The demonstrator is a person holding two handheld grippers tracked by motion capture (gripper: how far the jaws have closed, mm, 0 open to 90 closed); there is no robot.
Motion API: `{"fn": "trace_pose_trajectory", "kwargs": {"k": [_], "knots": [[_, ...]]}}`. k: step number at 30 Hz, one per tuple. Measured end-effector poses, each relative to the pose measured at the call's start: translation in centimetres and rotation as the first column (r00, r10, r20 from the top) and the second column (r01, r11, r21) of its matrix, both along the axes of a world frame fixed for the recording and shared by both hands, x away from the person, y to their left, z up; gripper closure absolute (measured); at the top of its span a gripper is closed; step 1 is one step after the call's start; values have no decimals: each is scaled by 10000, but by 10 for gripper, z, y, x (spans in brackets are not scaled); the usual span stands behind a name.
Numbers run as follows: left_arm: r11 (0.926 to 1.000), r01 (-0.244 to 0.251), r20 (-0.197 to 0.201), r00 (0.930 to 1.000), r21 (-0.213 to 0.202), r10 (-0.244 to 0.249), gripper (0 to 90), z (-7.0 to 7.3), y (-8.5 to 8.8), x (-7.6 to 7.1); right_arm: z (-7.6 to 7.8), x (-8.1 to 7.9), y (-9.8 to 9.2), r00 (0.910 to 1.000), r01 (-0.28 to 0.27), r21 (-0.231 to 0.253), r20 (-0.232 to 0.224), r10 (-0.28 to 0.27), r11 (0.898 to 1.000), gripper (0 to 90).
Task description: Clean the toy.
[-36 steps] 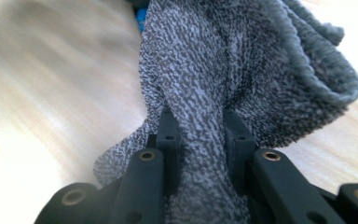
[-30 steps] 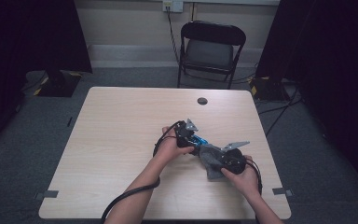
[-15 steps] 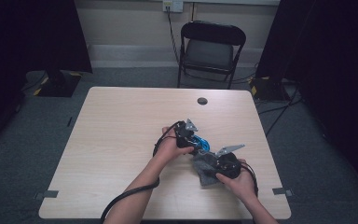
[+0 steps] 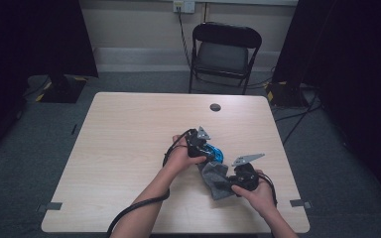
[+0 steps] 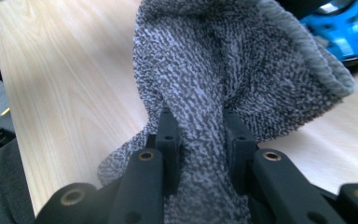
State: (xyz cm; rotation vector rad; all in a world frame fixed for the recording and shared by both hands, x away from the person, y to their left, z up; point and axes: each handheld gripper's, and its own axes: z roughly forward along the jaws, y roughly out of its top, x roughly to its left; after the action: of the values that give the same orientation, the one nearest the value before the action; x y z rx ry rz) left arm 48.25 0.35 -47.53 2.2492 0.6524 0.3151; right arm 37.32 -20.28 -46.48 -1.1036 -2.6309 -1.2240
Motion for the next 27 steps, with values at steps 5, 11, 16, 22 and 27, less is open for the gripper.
{"fn": "trace_pose_trajectory", "kwargs": {"k": [5,11,16,22,27], "knots": [[10000,11,16,10000,-43,-11,120,0,0,0,15,3,-24,9965,719,71,428,-722,9974,725],[10000,34,30,10000,-52,-34,120,-1,0,-1,23,10,-51,9744,2032,32,975,-2025,9791,725],[10000,63,0,10000,-32,-63,120,0,0,-1,17,19,-65,9507,2906,-183,1182,-2865,9567,725],[9999,82,26,10000,-77,-81,120,-1,-1,-1,3,31,-65,9325,3473,-766,1334,-3356,9346,725],[9999,109,10,9999,-63,-109,120,0,-1,-2,-6,37,-56,9342,3498,-1324,1241,-3346,9274,724]]}}
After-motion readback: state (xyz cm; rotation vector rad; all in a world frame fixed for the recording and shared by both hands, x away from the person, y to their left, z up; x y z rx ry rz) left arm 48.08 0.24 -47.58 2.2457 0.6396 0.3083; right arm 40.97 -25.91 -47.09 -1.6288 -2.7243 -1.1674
